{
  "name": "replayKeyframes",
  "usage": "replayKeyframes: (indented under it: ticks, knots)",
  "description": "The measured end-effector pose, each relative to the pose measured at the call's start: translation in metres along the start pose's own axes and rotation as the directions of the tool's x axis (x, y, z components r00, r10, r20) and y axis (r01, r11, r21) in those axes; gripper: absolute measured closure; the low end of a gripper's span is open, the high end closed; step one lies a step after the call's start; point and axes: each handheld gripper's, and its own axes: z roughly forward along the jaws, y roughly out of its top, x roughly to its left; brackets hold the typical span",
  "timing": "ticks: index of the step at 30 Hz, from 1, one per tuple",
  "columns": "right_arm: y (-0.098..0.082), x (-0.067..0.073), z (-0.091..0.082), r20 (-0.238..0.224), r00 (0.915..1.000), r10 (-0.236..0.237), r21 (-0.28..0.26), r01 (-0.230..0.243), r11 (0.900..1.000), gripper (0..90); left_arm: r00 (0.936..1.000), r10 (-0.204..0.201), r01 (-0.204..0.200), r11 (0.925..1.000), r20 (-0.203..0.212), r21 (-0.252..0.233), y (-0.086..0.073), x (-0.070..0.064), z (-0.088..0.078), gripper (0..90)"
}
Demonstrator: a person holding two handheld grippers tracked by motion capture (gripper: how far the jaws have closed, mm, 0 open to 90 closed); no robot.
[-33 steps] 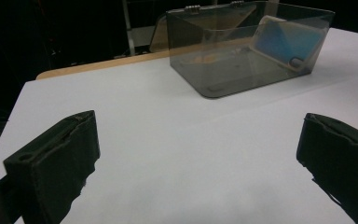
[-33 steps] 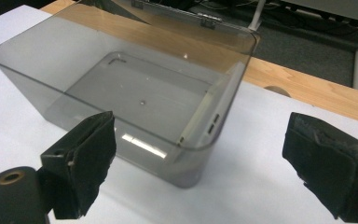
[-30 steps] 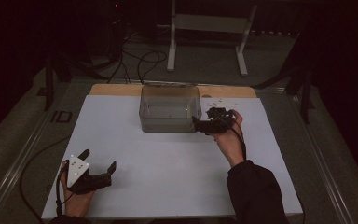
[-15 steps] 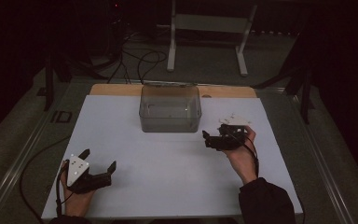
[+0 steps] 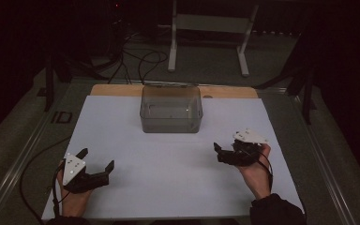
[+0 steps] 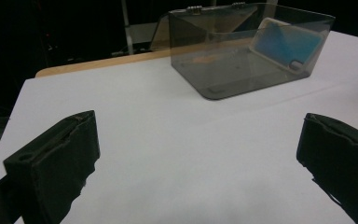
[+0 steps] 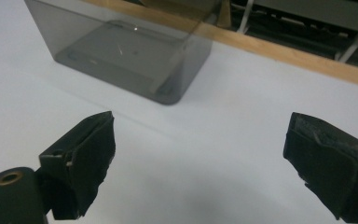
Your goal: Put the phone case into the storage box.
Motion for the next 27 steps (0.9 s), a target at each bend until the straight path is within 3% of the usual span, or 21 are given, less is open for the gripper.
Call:
replayKeyframes:
  ticks: [5,8,18,24,27]
  knots:
    - [-0.016,-0.004,-0.013,-0.001,0.9997,0.026,-0.023,-0.026,0.999,9.2,1.0,0.004,-0.004,0.9998,0.002,0.017,0.003,0.002,-0.001,0.3]
    - [-0.025,-0.004,-0.018,0.013,0.9999,0.006,-0.043,-0.006,0.999,9.2,1.0,0.007,-0.007,0.9998,0.006,0.018,0.003,0.003,-0.002,0.3]
    - [-0.047,-0.006,-0.025,-0.011,0.9998,-0.015,-0.121,0.013,0.993,9.2,0.9999,0.007,-0.007,1.0,0.014,-0.006,0.003,0.004,-0.005,0.3]
    - [-0.06,-0.008,-0.026,-0.037,0.9993,-0.006,-0.166,-0.001,0.986,9.2,0.9998,0.01,-0.01,0.9997,0.02,-0.024,0.002,0.002,-0.006,0.3]
    - [-0.066,-0.012,-0.03,-0.045,0.9987,0.022,-0.185,-0.03,0.982,9.2,0.9997,0.01,-0.009,0.9996,0.021,-0.026,0.001,0.002,-0.006,0.3]
